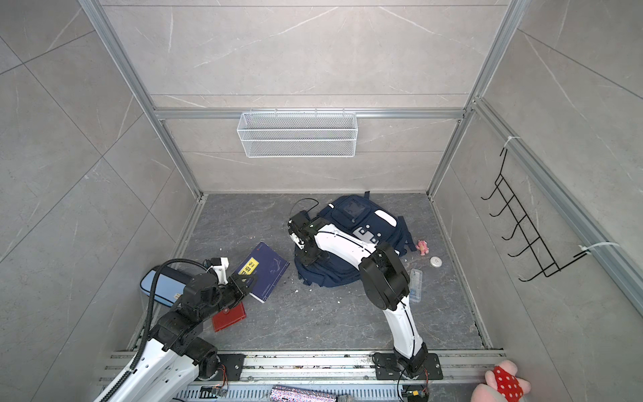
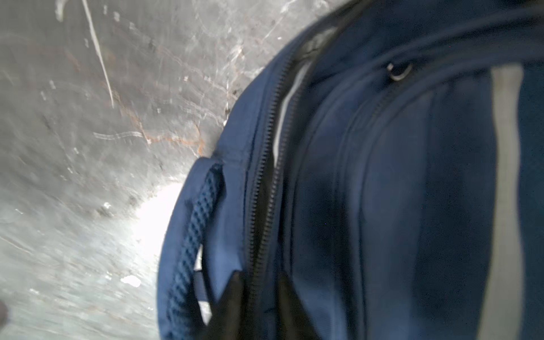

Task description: Pack the student bag

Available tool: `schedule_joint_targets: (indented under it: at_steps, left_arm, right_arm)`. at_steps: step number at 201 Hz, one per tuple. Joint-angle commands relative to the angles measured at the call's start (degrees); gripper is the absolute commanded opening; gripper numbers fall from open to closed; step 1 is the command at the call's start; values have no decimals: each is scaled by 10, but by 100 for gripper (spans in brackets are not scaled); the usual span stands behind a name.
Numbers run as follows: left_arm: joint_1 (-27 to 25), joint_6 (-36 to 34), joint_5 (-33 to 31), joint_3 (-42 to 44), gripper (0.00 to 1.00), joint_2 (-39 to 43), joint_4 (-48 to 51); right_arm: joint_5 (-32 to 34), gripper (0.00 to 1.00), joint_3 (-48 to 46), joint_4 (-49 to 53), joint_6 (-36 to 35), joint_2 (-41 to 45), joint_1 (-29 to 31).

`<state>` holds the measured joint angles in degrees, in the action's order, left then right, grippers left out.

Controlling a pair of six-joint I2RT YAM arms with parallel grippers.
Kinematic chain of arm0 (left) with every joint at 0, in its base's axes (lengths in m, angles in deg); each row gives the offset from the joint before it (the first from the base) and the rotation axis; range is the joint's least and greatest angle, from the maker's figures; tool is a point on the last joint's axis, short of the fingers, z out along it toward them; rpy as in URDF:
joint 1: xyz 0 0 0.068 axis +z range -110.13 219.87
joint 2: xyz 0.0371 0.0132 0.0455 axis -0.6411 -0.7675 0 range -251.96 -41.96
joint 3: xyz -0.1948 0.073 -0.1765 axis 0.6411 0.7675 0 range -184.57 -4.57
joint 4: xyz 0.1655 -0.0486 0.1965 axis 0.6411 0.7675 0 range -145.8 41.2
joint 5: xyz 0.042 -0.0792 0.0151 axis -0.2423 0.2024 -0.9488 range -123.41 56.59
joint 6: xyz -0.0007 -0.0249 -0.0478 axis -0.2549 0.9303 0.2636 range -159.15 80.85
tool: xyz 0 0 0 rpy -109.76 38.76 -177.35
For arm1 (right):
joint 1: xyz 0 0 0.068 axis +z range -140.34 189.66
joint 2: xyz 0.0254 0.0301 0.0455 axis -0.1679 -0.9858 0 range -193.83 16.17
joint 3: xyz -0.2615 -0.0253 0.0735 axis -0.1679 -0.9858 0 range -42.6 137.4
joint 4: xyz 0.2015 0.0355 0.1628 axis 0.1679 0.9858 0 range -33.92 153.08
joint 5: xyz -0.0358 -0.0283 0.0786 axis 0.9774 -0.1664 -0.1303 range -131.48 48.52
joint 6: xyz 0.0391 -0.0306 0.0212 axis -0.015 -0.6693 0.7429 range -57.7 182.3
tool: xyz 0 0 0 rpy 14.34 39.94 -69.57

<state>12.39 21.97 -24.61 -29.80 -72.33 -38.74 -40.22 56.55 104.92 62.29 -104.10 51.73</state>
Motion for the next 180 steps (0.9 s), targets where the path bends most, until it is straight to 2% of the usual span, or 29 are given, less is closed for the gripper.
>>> schedule_joint_targets:
  at_steps: [1,18,49,54,73,87,94,104,116,125,137,147,169,180]
  left_arm:
    - [2,-8,21,-9,0,-9,-62]
    - [2,-12,25,-9,0,-21,-68]
    - [2,-12,33,-8,0,-39,-87]
    - [2,-13,34,-10,0,-42,-88]
    - [2,-19,37,-15,0,-52,-90]
    - [2,-21,41,-15,0,-59,-94]
    - [2,-21,43,-13,0,-63,-98]
    - [2,-21,45,-12,0,-68,-104]
    - [2,-21,49,-14,0,-74,-111]
    - [2,-22,51,-14,0,-78,-114]
    - [2,-25,54,-17,0,-83,-115]
    - [2,-28,56,-19,0,-87,-115]
    - [2,-28,60,-18,0,-92,-121]
    - [2,-28,61,-19,0,-97,-124]
  right_arm:
    - [-45,19,-20,-18,41,39,-30]
    - [-70,19,-41,-34,56,53,-50]
    - [-74,20,-73,-42,50,56,-64]
    - [-77,23,-79,-45,50,59,-66]
    - [-85,46,-91,-53,50,69,-66]
    - [-88,49,-97,-58,49,76,-66]
    - [-87,45,-98,-58,49,78,-67]
    - [-86,30,-100,-59,49,78,-67]
    - [-82,17,-100,-56,50,75,-67]
    - [-80,12,-102,-56,53,74,-70]
    - [-87,12,-106,-63,59,79,-72]
    - [-94,18,-105,-64,62,82,-74]
    - [-101,52,-91,-57,65,87,-74]
    - [-100,59,-89,-54,71,90,-74]
